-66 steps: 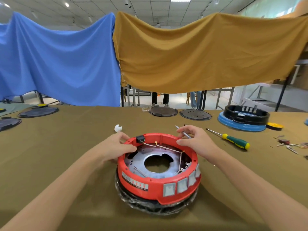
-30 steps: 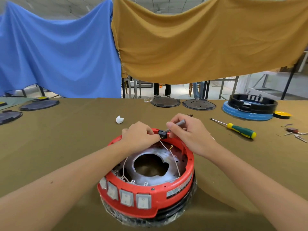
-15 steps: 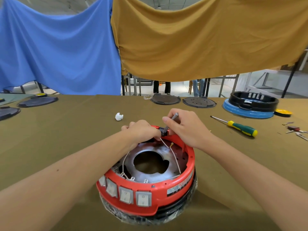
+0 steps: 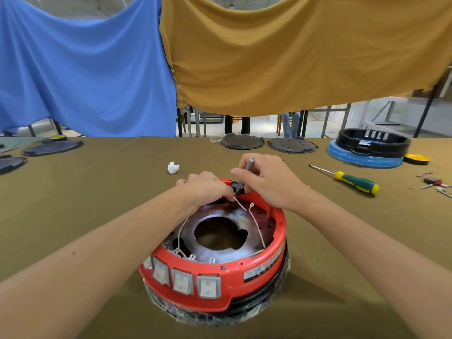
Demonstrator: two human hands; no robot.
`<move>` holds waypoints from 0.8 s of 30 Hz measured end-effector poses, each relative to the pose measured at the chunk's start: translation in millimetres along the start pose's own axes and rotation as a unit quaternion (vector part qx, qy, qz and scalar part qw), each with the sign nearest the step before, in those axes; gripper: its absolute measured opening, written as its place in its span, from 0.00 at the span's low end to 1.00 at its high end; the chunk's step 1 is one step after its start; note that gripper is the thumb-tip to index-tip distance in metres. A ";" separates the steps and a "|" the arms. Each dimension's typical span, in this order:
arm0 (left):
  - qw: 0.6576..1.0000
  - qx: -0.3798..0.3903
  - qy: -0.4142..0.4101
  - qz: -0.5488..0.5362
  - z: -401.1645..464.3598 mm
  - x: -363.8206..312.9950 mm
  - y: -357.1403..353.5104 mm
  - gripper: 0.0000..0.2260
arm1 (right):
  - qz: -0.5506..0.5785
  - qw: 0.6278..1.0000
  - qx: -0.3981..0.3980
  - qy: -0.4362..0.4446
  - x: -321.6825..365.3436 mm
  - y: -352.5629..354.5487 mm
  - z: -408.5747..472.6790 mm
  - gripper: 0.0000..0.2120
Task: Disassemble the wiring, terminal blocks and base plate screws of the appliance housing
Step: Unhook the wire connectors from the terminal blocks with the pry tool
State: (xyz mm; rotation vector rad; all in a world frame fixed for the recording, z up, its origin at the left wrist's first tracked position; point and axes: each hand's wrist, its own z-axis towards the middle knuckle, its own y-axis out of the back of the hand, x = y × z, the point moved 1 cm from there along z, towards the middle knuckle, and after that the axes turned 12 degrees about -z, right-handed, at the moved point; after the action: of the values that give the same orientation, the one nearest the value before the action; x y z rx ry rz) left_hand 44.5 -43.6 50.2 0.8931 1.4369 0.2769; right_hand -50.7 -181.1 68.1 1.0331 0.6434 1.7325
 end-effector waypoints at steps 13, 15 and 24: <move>1.000 -0.002 0.001 0.004 0.2 0.0 0.0 0.21 | -0.023 0.998 -0.051 0.015 2.4 -5.4 -3.4 0.14; 1.000 -0.002 0.000 0.004 -0.6 -0.1 -0.1 0.22 | -0.035 0.998 -0.045 0.014 3.5 -4.7 -0.3 0.14; 1.000 -0.001 -0.001 0.005 -1.4 0.1 0.2 0.24 | -0.023 0.998 -0.059 -0.003 4.3 -9.5 3.5 0.17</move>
State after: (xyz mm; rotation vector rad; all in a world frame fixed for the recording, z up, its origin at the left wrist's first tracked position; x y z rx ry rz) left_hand 43.3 -42.9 50.4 0.8984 1.4303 0.2840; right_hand -43.8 -173.7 63.7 0.9331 0.5498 1.7051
